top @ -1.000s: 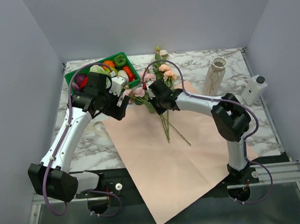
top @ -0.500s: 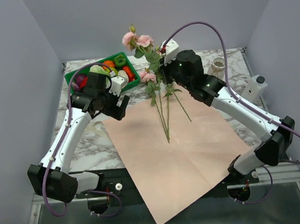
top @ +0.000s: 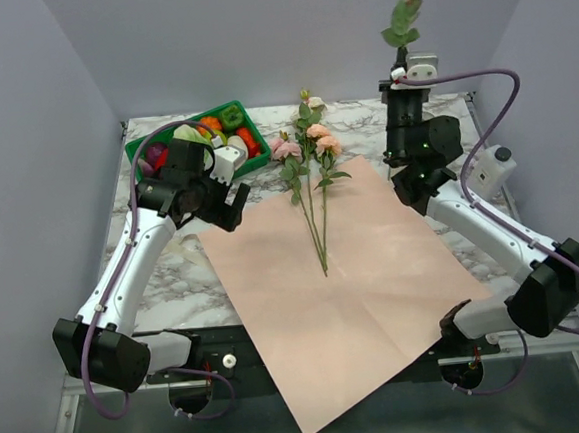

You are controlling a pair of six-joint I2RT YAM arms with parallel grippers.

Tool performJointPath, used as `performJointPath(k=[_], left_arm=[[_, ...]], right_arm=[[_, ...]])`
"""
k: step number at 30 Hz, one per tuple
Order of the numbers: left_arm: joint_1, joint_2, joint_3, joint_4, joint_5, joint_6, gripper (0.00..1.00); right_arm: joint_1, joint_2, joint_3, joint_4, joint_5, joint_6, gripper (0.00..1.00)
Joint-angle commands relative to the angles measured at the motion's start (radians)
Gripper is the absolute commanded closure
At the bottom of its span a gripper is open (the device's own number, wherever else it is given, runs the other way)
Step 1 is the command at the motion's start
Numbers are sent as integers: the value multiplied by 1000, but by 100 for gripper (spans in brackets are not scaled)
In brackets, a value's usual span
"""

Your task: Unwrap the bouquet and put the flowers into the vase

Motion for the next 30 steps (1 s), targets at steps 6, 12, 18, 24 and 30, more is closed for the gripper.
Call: performJointPath(k=[6, 12, 18, 24, 30], left_arm=[[7, -22, 25, 38, -22, 46, 1], [15, -4, 20, 79, -22, 63, 1], [18, 41, 19, 104, -16, 63, 1], [18, 51, 17, 110, 9, 45, 1], [18, 25, 9, 110, 12, 33, 1]], right_arm=[[-169, 161, -1, 700, -29, -200, 99], [-223, 240, 70, 720, -88, -262, 99], [-103, 34, -151, 383, -133, 43, 99], [87, -130, -395, 148, -71, 240, 99], [93, -239, -475, -360, -151, 595, 99]])
